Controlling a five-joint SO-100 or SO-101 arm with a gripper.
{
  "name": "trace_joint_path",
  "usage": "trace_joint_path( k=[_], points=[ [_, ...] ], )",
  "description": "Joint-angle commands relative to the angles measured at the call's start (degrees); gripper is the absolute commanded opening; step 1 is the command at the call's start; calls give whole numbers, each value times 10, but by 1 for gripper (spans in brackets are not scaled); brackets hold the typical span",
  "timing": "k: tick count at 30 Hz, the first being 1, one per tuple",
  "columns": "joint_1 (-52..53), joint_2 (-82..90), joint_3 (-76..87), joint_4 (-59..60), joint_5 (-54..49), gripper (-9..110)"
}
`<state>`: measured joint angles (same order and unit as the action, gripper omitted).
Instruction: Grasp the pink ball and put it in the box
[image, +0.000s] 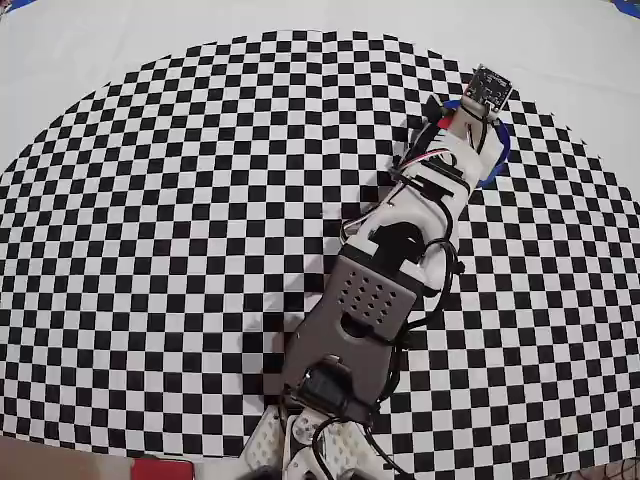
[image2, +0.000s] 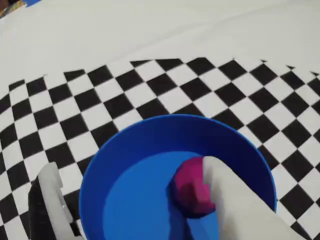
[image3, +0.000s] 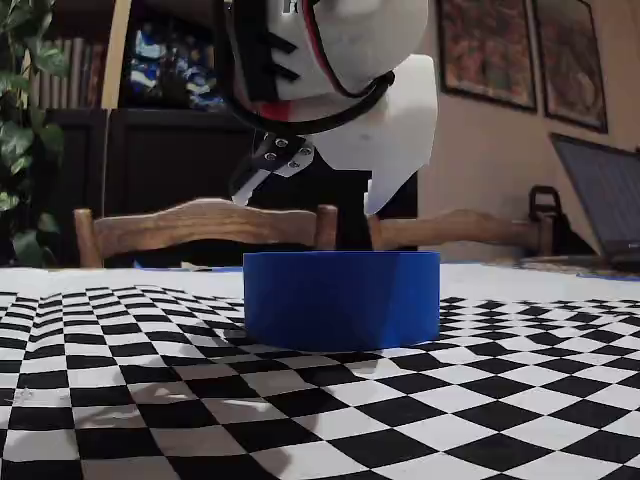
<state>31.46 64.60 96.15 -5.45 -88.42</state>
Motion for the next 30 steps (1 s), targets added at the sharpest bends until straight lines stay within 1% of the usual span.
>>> trace_joint_path(
  k=[1,7,12,16,21,30],
  points=[
    [3,10,-18,-9,-1,34],
    [4,43,-6,-6,25,33],
    [-5,98,17,-8,91,33],
    [-18,156,47,-9,170,33],
    [-39,233,92,-6,271,28],
    [-84,371,195,-9,467,27]
  ],
)
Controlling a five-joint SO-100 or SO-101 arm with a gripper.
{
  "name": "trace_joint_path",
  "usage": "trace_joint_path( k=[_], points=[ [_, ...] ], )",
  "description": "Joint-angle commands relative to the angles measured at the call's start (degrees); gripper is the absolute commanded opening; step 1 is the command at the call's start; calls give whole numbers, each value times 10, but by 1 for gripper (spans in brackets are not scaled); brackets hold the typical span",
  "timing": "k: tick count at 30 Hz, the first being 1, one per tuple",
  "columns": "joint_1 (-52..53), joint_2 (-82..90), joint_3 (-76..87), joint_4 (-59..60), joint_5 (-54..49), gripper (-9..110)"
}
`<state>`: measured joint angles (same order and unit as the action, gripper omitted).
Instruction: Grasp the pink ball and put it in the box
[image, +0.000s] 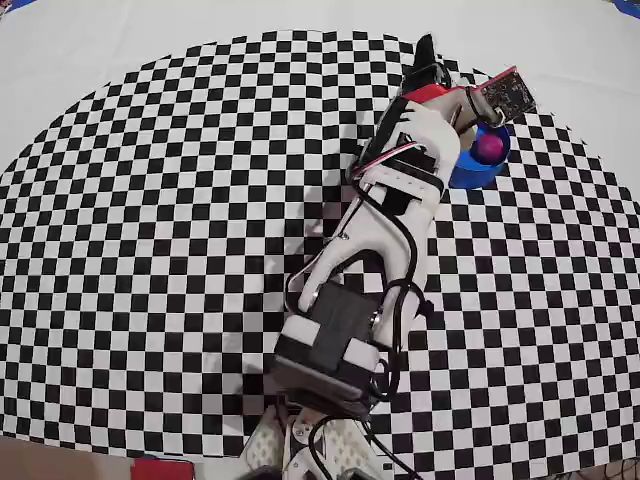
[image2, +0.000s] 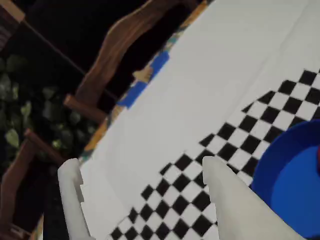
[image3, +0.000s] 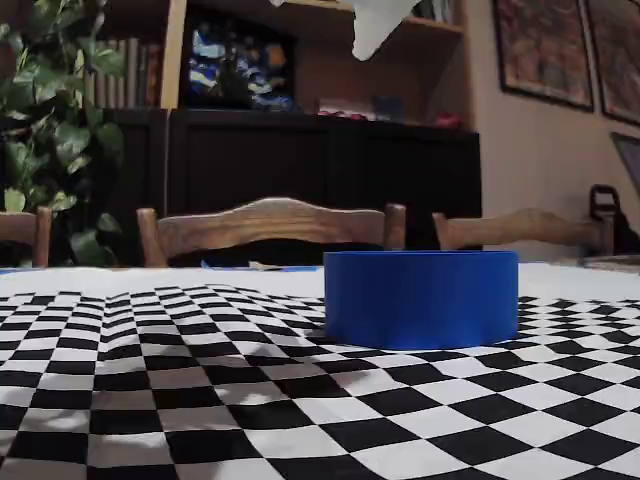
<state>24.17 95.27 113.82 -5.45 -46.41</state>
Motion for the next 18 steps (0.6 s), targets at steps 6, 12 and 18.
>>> trace_joint_path(
  k=[6,12,18],
  points=[
    [-42,164,107,-9,141,27],
    [-76,261,200,-5,213,27],
    [-112,364,295,-4,274,27]
  ],
)
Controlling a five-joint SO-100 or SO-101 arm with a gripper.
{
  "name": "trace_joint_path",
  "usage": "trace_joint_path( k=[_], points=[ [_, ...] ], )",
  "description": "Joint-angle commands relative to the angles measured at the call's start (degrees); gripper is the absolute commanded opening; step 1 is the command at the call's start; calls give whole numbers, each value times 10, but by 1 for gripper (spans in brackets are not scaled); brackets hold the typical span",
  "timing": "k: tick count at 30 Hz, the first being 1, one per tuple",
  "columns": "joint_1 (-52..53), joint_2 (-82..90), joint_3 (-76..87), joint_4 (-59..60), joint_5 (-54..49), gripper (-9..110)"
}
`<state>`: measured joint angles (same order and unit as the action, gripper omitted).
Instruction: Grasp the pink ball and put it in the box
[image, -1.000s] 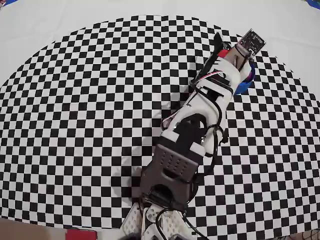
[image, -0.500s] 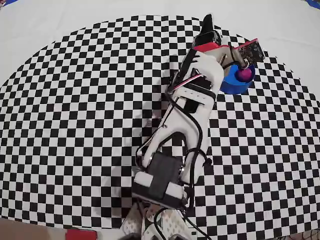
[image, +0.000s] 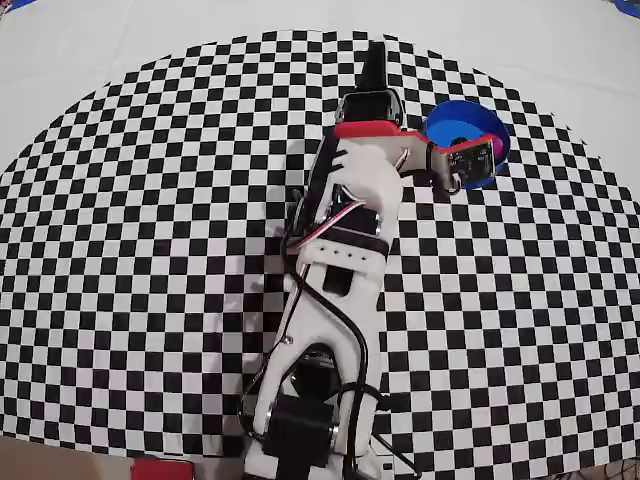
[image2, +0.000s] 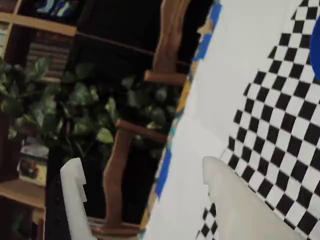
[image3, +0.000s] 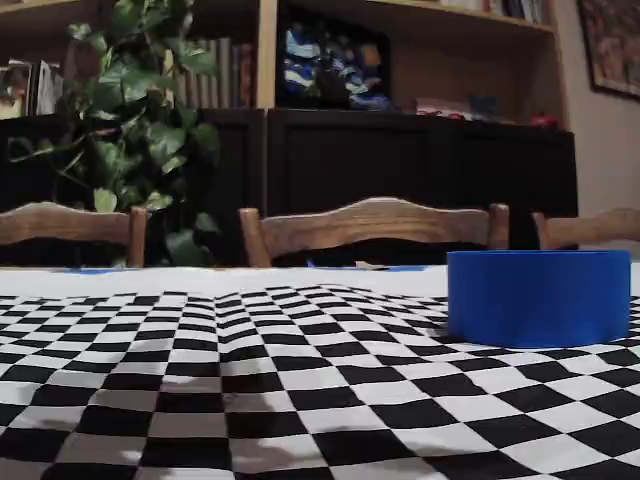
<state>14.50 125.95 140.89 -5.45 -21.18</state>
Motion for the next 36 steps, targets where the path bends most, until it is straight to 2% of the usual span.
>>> trace_joint_path(
  k=[1,10,17,31,36],
  points=[
    [-21,76,41,-4,30,27],
    [-59,205,105,101,88,27],
    [-98,320,211,133,91,26],
    [-136,461,301,294,137,3],
    [-136,502,323,354,137,0]
  ],
)
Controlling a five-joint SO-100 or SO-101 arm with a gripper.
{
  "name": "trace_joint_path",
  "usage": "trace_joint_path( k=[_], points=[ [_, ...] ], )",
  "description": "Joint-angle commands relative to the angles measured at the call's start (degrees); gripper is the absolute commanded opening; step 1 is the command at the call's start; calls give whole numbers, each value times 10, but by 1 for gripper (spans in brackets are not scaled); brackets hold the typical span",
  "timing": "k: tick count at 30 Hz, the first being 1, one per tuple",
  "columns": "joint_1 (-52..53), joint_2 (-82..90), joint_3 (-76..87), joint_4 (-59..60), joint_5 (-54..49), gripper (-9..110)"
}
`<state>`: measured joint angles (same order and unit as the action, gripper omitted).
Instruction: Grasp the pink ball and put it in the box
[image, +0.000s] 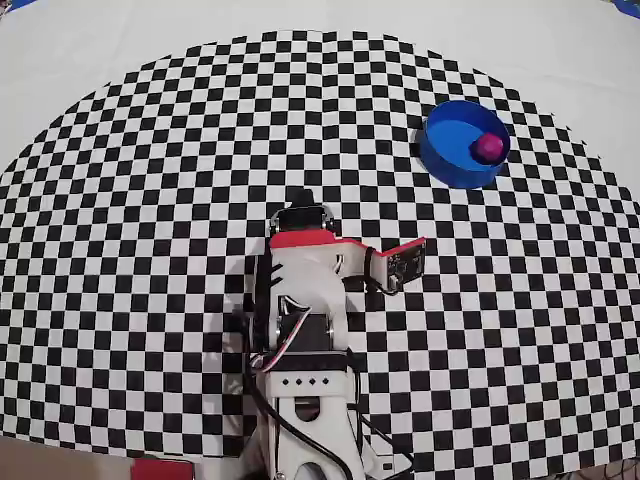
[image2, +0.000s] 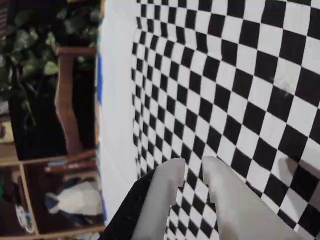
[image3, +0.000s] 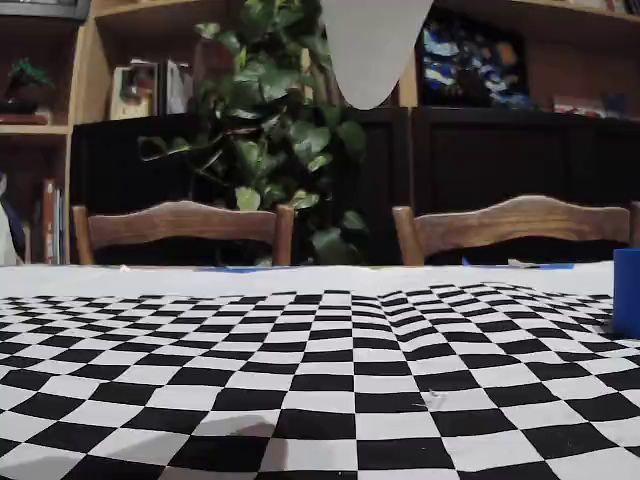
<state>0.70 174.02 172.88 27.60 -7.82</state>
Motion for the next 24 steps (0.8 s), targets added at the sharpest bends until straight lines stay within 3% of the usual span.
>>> trace_joint_path(
  k=[1,12,24],
  points=[
    [2,30,9,33,4,0],
    [4,120,28,184,4,0],
    [4,122,34,246,5,0]
  ],
)
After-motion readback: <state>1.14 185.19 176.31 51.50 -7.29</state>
